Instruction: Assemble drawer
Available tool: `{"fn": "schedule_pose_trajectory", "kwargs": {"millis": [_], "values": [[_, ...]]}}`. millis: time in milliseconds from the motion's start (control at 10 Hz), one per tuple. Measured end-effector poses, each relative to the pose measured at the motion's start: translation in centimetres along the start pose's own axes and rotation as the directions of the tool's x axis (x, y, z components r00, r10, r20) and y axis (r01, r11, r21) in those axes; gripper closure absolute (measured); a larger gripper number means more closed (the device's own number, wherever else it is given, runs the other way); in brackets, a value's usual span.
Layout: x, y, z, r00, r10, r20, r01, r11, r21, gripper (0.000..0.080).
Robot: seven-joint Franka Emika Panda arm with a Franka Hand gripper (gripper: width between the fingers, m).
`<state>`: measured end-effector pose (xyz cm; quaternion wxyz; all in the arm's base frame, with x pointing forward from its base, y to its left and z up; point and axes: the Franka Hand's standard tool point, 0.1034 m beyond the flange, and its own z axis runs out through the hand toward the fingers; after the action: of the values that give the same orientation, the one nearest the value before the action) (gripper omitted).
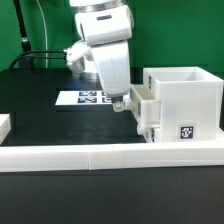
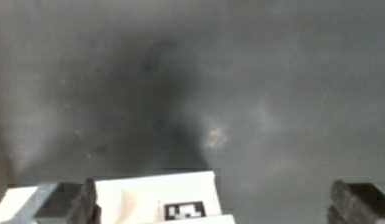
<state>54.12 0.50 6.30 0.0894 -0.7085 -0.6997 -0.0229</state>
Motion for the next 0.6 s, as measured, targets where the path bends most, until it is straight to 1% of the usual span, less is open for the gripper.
{"fn": "schedule_pose_trajectory", "kwargs": {"millis": [200,300,500,600], "values": [[1.5,0.1,0.1,0.999,0.041,0.000,-0.041,0.999,0.000,0.0151],[1.7,0.1,0.1,0.999,0.046,0.001,-0.046,0.999,0.000,0.0151],[0.8,0.1,0.0,0.998,0.060,0.001,-0.060,0.998,-0.004,0.0151],[0.0,0.0,-0.1,0.997,0.072,0.001,-0.072,0.997,-0.018,0.0151]]}}
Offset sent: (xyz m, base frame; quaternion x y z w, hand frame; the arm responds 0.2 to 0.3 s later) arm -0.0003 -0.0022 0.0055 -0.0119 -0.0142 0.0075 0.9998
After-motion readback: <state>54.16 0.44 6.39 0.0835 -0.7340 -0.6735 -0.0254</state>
